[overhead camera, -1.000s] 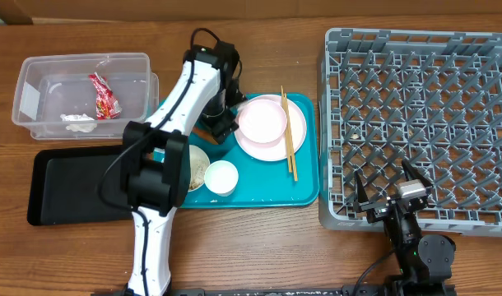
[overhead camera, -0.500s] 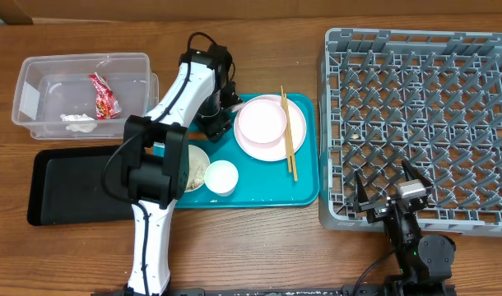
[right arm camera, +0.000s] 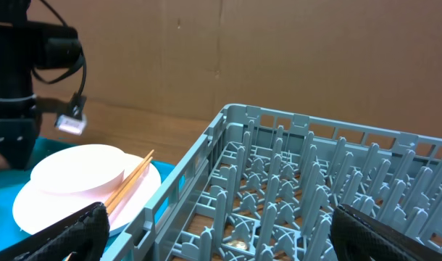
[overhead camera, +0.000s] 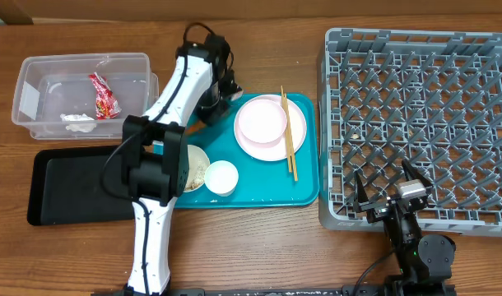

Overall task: Sort waste into correct bins and load items into the dishwasher
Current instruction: 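Reach the left gripper to the carrot and grasp it, then carry the carrot with the left gripper into the clear bin and release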

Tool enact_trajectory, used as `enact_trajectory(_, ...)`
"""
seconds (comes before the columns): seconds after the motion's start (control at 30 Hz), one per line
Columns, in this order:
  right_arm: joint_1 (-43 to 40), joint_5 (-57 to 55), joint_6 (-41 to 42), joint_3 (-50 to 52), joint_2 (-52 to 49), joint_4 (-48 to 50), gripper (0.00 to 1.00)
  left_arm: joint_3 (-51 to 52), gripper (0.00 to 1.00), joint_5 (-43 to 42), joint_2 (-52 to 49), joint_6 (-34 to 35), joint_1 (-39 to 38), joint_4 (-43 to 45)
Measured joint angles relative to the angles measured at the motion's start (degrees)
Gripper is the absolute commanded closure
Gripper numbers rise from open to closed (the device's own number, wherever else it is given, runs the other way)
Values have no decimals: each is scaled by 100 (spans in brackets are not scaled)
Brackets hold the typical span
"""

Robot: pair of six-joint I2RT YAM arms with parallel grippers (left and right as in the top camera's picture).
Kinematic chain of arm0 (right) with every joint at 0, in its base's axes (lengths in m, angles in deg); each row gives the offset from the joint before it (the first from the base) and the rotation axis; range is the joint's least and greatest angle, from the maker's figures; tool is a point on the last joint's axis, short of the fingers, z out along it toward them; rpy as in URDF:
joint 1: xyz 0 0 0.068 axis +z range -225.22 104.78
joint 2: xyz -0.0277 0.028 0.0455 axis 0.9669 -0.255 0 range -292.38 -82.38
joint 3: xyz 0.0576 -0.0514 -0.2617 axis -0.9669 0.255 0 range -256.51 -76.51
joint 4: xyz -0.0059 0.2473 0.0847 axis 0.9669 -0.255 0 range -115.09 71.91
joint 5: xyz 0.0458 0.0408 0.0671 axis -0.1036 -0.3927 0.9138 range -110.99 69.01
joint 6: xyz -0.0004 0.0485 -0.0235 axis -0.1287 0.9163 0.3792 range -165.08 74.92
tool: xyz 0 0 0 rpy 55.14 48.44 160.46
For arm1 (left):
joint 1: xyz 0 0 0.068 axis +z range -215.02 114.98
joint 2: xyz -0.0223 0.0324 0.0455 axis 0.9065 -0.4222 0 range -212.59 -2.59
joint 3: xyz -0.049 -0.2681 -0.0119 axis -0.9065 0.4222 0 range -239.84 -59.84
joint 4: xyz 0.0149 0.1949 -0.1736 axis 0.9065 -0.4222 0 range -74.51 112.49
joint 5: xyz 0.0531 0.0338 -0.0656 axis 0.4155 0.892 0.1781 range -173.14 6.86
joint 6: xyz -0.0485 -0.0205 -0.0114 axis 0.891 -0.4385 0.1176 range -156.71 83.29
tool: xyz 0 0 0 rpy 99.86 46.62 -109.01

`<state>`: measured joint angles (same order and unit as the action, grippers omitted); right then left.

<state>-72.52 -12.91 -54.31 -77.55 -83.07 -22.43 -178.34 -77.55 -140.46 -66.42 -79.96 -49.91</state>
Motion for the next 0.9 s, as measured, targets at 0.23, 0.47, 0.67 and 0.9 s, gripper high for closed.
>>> enact_trajectory(0.23,2,2,-2,0,0,4,0,-1840,96,-46,-72,866,39,-435)
enact_trajectory(0.47,2,0,-4,0,0,2,0,-3412,96,-87,-92,1847,341,-713)
enact_trajectory(0.67,2,0,-2,-2,0,4,0,-4297,96,-284,-92,2767,1252,-1078)
enact_trajectory(0.9,0,0,-4,0,0,2,0,-4360,96,-562,-92,3394,2404,-1506)
